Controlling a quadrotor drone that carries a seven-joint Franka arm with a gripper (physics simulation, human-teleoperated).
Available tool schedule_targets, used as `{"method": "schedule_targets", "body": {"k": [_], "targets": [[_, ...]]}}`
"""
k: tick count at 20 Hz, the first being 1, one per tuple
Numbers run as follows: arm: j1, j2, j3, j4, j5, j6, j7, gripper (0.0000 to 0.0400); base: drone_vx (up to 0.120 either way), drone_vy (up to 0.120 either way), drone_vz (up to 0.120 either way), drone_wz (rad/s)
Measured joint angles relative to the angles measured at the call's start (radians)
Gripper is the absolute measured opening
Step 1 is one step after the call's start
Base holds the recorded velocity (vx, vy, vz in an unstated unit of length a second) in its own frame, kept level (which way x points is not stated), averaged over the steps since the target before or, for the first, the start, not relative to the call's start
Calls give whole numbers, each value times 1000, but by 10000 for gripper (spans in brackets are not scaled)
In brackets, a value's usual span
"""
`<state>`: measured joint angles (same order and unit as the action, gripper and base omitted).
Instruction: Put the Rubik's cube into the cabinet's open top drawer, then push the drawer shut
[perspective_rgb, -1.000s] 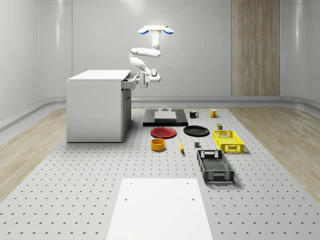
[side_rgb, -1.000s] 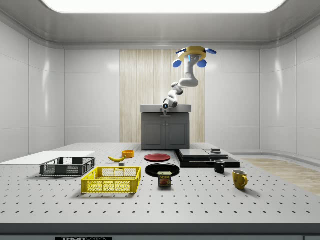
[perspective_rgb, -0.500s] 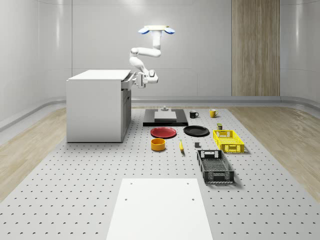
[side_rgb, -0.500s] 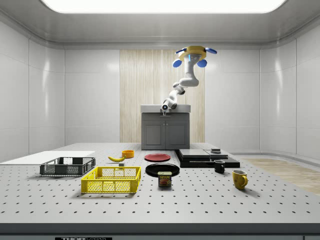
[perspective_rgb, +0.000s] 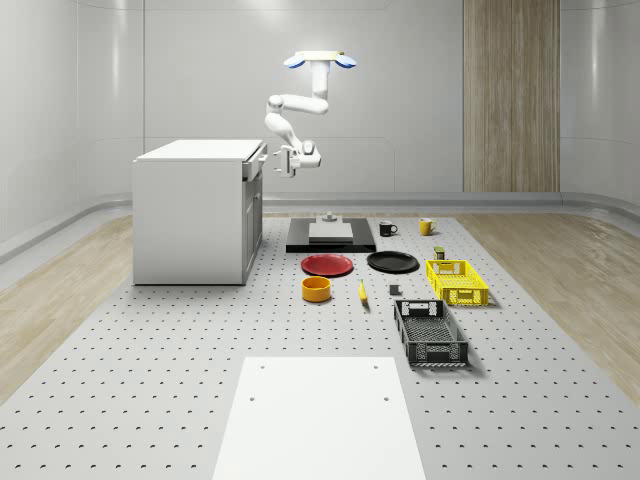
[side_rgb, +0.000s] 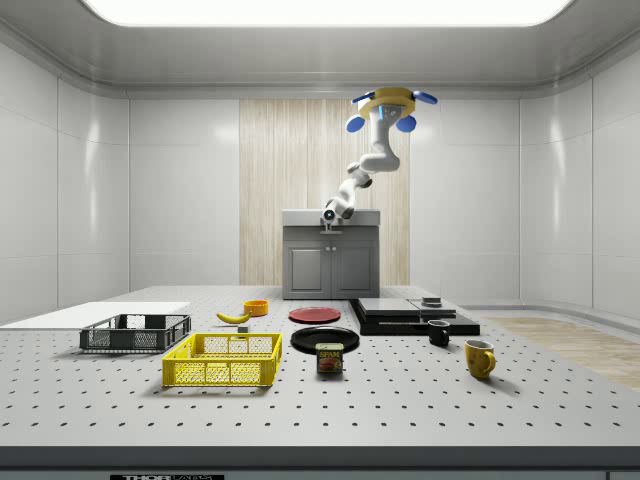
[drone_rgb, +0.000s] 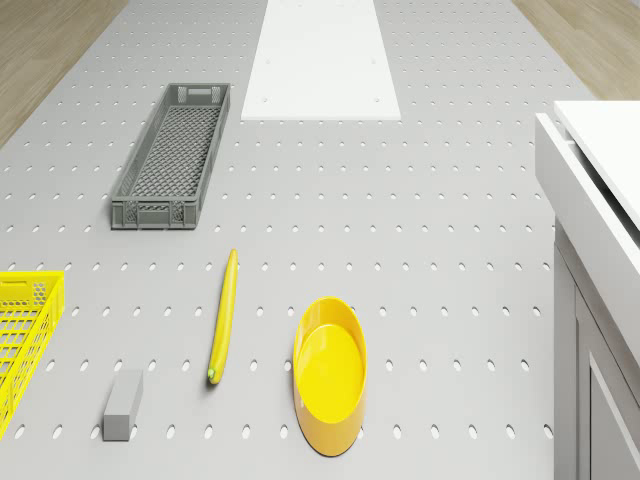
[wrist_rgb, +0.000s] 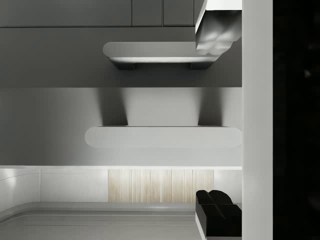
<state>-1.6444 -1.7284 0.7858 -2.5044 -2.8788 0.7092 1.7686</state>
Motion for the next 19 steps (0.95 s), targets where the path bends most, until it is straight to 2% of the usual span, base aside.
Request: {"method": "schedule_targets", "body": {"k": [19], "targets": [[-5,-1,-6,13,6,11,9,400,0,0,0,0]]}}
